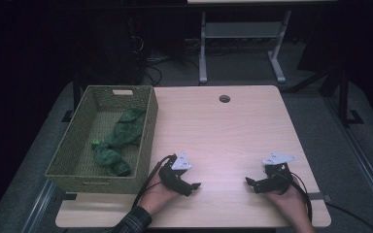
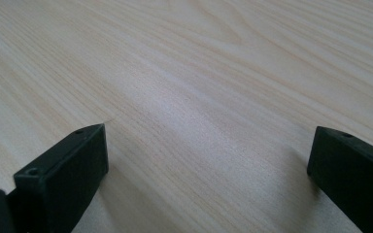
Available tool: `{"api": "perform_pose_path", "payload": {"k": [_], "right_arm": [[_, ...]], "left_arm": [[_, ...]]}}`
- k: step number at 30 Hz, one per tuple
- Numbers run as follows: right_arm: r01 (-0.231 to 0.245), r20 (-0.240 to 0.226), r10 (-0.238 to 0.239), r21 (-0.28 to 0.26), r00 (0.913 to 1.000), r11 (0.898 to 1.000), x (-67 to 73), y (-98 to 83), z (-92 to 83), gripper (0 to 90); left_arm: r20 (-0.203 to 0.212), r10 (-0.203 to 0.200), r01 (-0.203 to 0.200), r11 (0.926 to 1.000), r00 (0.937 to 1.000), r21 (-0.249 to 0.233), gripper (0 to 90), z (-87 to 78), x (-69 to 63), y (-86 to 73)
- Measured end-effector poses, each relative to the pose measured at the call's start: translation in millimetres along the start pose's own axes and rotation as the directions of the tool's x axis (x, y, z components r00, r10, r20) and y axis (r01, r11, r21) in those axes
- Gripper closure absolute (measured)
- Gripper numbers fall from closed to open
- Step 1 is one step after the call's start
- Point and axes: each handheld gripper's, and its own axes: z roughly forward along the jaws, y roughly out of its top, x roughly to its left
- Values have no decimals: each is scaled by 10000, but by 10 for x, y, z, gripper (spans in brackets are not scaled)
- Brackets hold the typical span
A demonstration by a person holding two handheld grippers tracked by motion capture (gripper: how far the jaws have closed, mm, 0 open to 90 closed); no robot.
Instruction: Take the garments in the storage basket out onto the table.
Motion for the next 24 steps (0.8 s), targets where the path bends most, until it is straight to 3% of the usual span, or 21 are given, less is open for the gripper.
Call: {"api": "perform_pose_path", "payload": {"k": [13, 20, 24], "right_arm": [[-8, -2, 8, -6, 10000, 10000, 0, 1, 0, 9], [-64, 5, 64, 23, 10000, 10000, 4, 0, -2, 9], [-74, 5, 74, 34, 10000, 10000, 5, 0, -3, 9]], "left_arm": [[288, -261, 265, 9995, 9992, -145, 130, -6, 58, -2], [254, -333, 333, 9994, 9991, -2, 130, -33, 80, -3], [273, -515, 519, 9985, 9983, -154, 131, -52, 85, 2]]}}
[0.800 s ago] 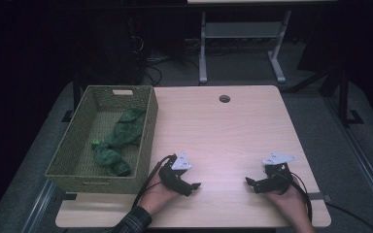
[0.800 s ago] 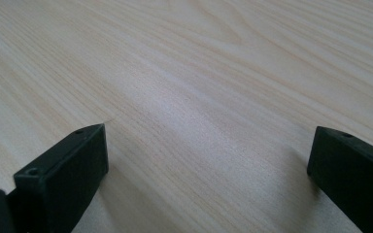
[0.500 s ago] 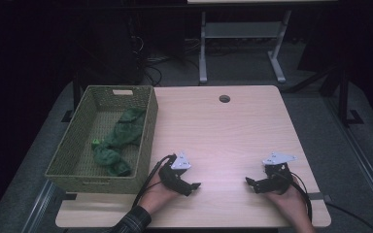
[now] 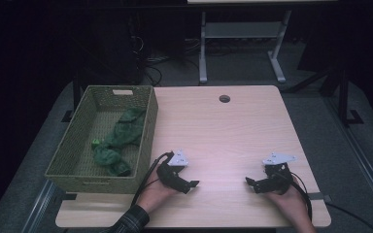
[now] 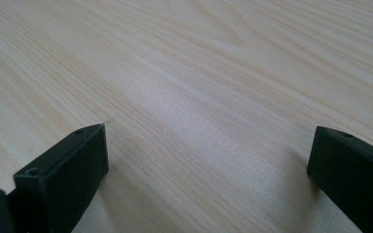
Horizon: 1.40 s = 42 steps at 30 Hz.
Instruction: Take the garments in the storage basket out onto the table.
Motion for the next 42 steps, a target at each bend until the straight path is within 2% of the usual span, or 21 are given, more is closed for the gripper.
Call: {"api": "perform_pose_path", "payload": {"k": [5, 11, 15, 18, 30, 34, 42], "right_arm": [[44, 1, -44, -27, 10000, 10000, -3, 0, 2, 8], [8, 3, -8, -9, 10000, 10000, 0, 0, 1, 9], [-5, 11, 5, -1, 10000, 10000, 1, 0, 0, 9], [-59, 2, 59, 31, 10000, 10000, 4, 0, -2, 8], [-59, 64, 59, 14, 10000, 10000, 5, -5, -5, 9], [-63, 63, 63, 13, 10000, 10000, 6, -5, -5, 9], [-65, 81, 65, 12, 9999, 10000, 7, -7, -7, 9]], "left_arm": [[56, 36, -36, 10000, 10000, -10, 131, -31, 0, 17], [127, -33, 37, 9996, 9999, -283, 131, -95, 16, 78], [150, -215, 222, 9983, 9997, -540, 131, -147, 27, 100], [329, -294, 316, 9972, 9990, -682, 131, -177, 29, 126], [241, -148, 161, 9982, 9996, -582, 131, -250, 44, 240], [343, -312, 340, 9959, 9989, -839, 131, -304, 59, 282], [444, -298, 341, 9944, 9986, -1005, 132, -406, 84, 402]]}}
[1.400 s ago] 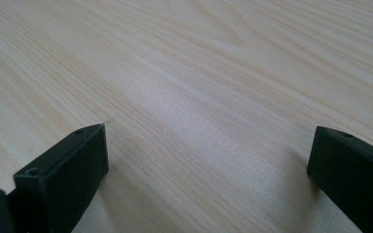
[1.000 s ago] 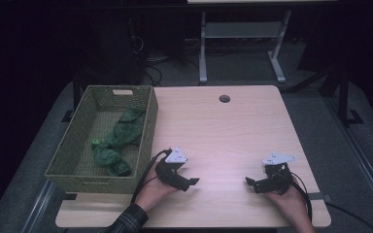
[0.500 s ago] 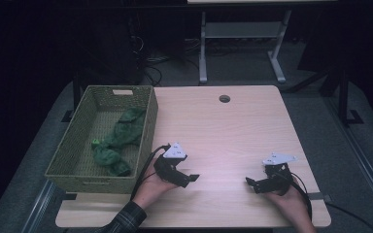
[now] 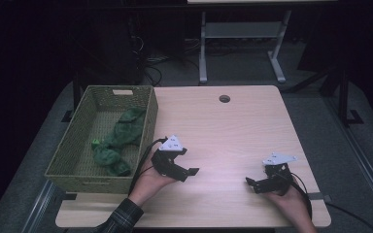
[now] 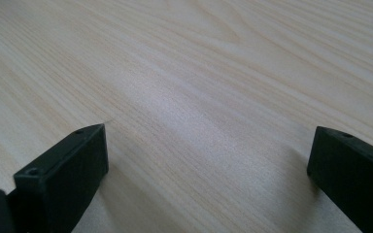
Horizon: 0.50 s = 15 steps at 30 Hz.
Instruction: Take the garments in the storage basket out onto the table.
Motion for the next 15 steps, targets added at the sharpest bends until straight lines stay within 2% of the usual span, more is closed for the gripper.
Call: {"api": "perform_pose_path", "payload": {"k": [8, 12, 15], "right_arm": [[41, 7, -41, -26, 10000, 10000, -3, 0, 2, 9], [38, 7, -38, -27, 10000, 10000, -3, 1, 2, 9], [40, 8, -40, -28, 10000, 10000, -3, 0, 2, 9]], "left_arm": [[229, 61, -64, 9999, 9997, 125, 133, -55, 5, 93], [232, 73, -73, 10000, 9997, -29, 134, -120, 7, 174], [381, 123, -117, 9998, 9992, -158, 134, -160, 16, 218]]}}
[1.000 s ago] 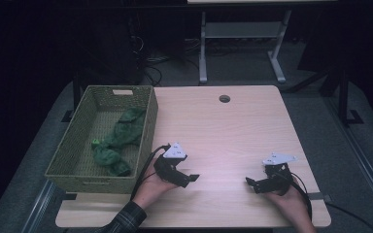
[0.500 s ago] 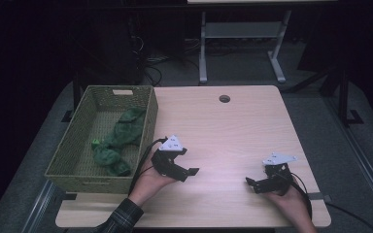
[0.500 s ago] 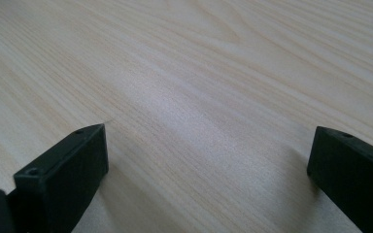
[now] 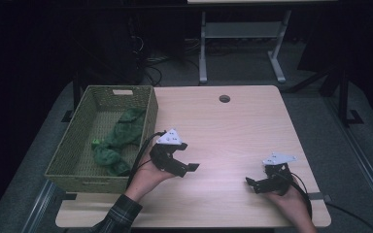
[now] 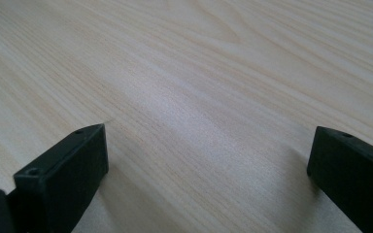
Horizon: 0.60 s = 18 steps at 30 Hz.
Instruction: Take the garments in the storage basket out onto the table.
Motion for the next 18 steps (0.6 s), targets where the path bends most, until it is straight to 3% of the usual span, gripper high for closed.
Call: {"api": "perform_pose_path", "payload": {"k": [7, 18], "right_arm": [[10, -6, -10, -5, 10000, 10000, -1, 0, 0, 8], [7, -8, -7, -5, 10000, 10000, -1, 0, 0, 9]], "left_arm": [[-59, 328, -328, 9995, 9994, 45, 135, -123, 56, 154], [-102, 336, -336, 9994, 9994, -32, 139, -234, 194, 248]]}}
